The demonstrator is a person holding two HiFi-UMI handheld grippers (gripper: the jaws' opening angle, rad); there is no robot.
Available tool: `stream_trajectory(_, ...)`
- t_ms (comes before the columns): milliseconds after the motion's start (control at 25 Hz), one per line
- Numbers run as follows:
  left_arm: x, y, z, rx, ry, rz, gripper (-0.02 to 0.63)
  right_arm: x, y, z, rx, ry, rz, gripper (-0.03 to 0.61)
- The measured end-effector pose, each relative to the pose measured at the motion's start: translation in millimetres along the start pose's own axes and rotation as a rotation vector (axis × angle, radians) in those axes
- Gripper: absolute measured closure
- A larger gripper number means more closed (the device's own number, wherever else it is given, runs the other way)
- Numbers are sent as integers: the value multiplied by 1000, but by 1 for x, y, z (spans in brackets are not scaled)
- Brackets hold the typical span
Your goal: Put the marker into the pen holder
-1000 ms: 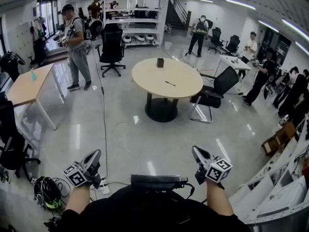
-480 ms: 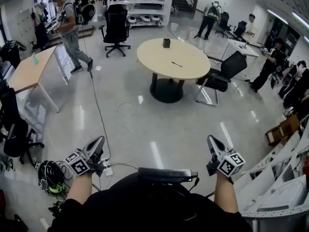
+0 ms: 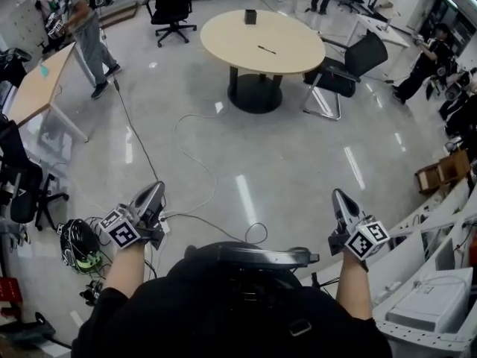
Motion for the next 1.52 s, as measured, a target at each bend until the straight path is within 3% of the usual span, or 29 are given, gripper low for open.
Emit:
stream_trajectory(440, -16, 72, -42, -26, 15, 34, 614, 15, -34, -56, -4, 0, -20, 578)
stream_trajectory(760, 0, 109, -27, -70, 27, 37, 614, 26, -23, -71, -18, -9, -28, 577)
stream_trajectory(1040, 27, 143, 37, -117, -9, 39, 614, 50, 26, -74, -68, -22, -23, 577)
stream_trajectory(1520, 139, 200, 178, -190, 39, 73, 614, 140, 188, -69, -116, -98, -58, 578)
Point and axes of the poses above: the fingertips, and each gripper's own axes: y forward along the fingers, z to its left, x out of its top, the point moved 6 cm from there along -y, backward along the fingers, and after that the axes turned 12 degrees about z, right-handed, at the moved point
